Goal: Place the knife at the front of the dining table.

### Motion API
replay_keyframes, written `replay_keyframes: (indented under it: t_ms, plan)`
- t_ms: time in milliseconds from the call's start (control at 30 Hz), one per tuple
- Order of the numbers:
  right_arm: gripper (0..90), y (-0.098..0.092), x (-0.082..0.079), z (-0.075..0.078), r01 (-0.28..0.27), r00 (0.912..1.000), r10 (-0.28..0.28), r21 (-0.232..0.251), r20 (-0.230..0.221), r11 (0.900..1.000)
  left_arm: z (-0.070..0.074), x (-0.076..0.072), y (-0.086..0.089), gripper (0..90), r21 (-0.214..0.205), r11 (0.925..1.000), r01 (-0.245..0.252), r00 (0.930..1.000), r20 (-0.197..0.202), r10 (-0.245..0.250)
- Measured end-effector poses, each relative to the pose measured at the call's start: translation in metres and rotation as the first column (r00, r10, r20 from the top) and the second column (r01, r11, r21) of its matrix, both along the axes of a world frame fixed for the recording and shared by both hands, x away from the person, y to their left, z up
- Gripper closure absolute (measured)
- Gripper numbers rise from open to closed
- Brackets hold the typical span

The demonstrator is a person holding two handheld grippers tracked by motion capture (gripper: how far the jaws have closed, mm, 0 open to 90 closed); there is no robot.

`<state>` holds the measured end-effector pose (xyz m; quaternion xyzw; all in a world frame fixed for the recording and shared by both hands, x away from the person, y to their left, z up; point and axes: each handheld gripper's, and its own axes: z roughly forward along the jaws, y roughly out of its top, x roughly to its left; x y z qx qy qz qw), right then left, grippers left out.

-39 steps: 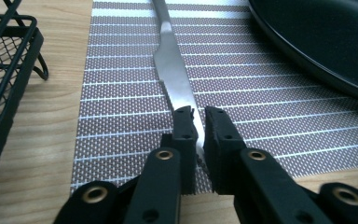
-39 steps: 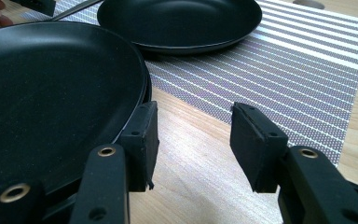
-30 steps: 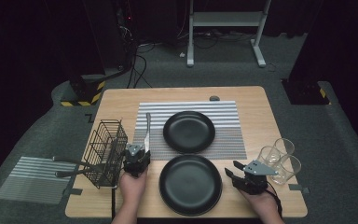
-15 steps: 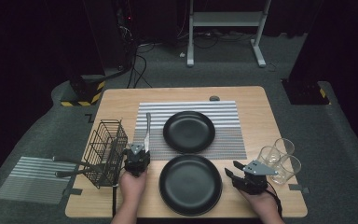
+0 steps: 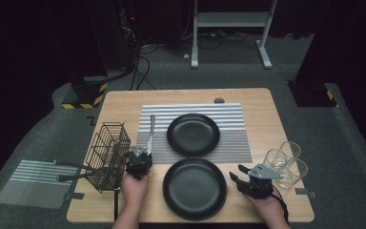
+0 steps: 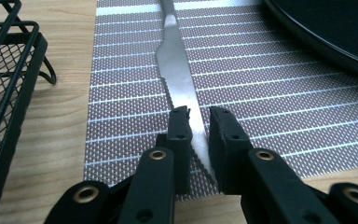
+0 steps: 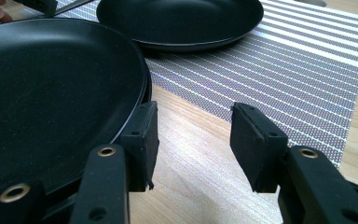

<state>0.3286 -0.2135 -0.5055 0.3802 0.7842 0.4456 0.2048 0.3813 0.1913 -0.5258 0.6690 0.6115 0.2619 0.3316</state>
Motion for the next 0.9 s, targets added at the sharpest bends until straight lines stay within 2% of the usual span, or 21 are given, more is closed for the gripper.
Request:
replay_keyframes:
  t_ms: [67,100,400,467,567,633,667,700,733,800,833,900]
  plan:
    - [51.6,-0.0002,0.0003,-0.0001,-0.001,1.0000,0.001,-0.002,0.001,1.0000,-0.0004,0.0009,-0.0002,78.2,0.001,1.0000,0.000,1.0000,0.004,0.000]
    - [51.6,-0.0003,0.0004,-0.0001,-0.001,1.0000,0.001,-0.004,0.002,1.0000,0.0001,0.0019,0.0019,78.3,0.027,0.9993,0.025,0.9996,0.008,-0.025]
    - [51.6,-0.0020,0.0003,0.0006,0.005,1.0000,-0.005,-0.003,0.007,1.0000,-0.0001,0.0023,0.0014,75.2,0.024,0.9995,0.021,0.9998,0.006,-0.021]
    - [51.6,-0.0019,0.0001,0.0007,0.004,1.0000,-0.004,-0.002,0.009,1.0000,-0.0002,0.0014,-0.0002,72.9,0.004,1.0000,0.004,1.0000,0.008,-0.004]
    - [51.6,-0.0021,0.0002,0.0007,0.005,1.0000,-0.005,-0.001,0.009,1.0000,0.0010,0.0005,-0.0003,70.3,-0.004,1.0000,0.007,0.9997,0.023,-0.007]
    - [51.6,-0.0021,0.0004,0.0006,0.006,1.0000,-0.006,-0.002,0.007,1.0000,0.0027,-0.0005,0.0009,68.6,0.019,0.9994,0.030,0.9990,0.031,-0.031]
    - [51.6,-0.0019,0.0005,0.0005,0.005,1.0000,-0.005,-0.004,0.007,1.0000,0.0023,-0.0012,-0.0009,67.0,-0.004,0.9998,0.019,0.9992,0.037,-0.019]
    - [51.6,-0.0017,0.0005,0.0004,0.003,1.0000,-0.003,-0.005,0.009,1.0000,0.0025,-0.0020,-0.0016,65.1,-0.003,0.9999,0.013,0.9993,0.034,-0.013]
    - [51.6,-0.0016,0.0004,0.0004,0.002,1.0000,-0.002,-0.006,0.009,1.0000,0.0035,-0.0023,0.0003,64.4,0.029,0.9989,0.037,0.9986,0.037,-0.038]
    - [51.6,-0.0016,0.0003,0.0004,0.000,0.9999,0.000,-0.008,0.010,1.0000,0.0029,-0.0041,-0.0022,64.0,0.005,0.9998,0.018,0.9991,0.038,-0.018]
    - [51.6,-0.0017,0.0003,0.0004,0.001,1.0000,0.000,-0.008,0.010,1.0000,0.0032,-0.0039,-0.0001,63.6,0.028,0.9986,0.044,0.9980,0.044,-0.045]
    - [51.5,-0.0019,0.0006,0.0004,0.003,0.9999,-0.003,-0.006,0.010,1.0000,0.0025,-0.0049,-0.0021,62.3,0.012,0.9994,0.032,0.9986,0.042,-0.033]
